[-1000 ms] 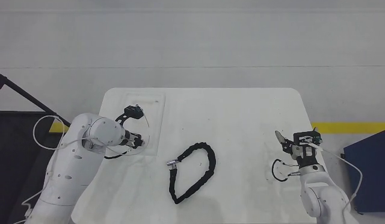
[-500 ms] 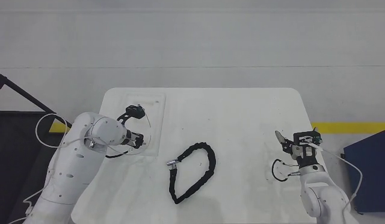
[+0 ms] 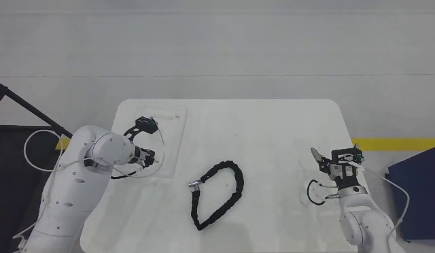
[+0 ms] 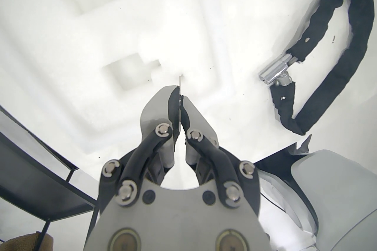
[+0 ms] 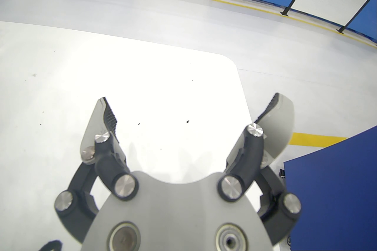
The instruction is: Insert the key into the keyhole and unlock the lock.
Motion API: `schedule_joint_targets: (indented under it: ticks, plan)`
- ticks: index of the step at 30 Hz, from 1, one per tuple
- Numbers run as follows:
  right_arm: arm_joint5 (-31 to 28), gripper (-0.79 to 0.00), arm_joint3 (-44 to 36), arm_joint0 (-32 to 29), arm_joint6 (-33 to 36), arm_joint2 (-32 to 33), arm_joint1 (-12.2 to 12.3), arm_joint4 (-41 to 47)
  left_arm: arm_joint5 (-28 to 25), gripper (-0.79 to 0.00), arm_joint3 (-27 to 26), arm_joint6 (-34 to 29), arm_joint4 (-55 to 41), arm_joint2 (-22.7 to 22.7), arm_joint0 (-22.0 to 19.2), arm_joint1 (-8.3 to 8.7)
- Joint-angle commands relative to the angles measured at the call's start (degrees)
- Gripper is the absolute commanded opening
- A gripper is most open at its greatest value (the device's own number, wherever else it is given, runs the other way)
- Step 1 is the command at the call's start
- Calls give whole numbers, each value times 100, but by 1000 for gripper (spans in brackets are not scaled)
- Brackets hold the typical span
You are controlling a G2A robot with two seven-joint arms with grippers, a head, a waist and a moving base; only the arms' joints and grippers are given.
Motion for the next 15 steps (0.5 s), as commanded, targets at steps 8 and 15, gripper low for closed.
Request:
schedule_joint_targets:
  ticks: [8, 15]
  plan:
    - [0, 0, 0, 0, 0, 0, 0, 0, -554, -785, -557, -26, -1678, -1000, 217, 131]
    - [0, 0, 0, 0, 0, 0, 0, 0, -1370, -785, -1104, 383, -3104, -2022, 1070, 269]
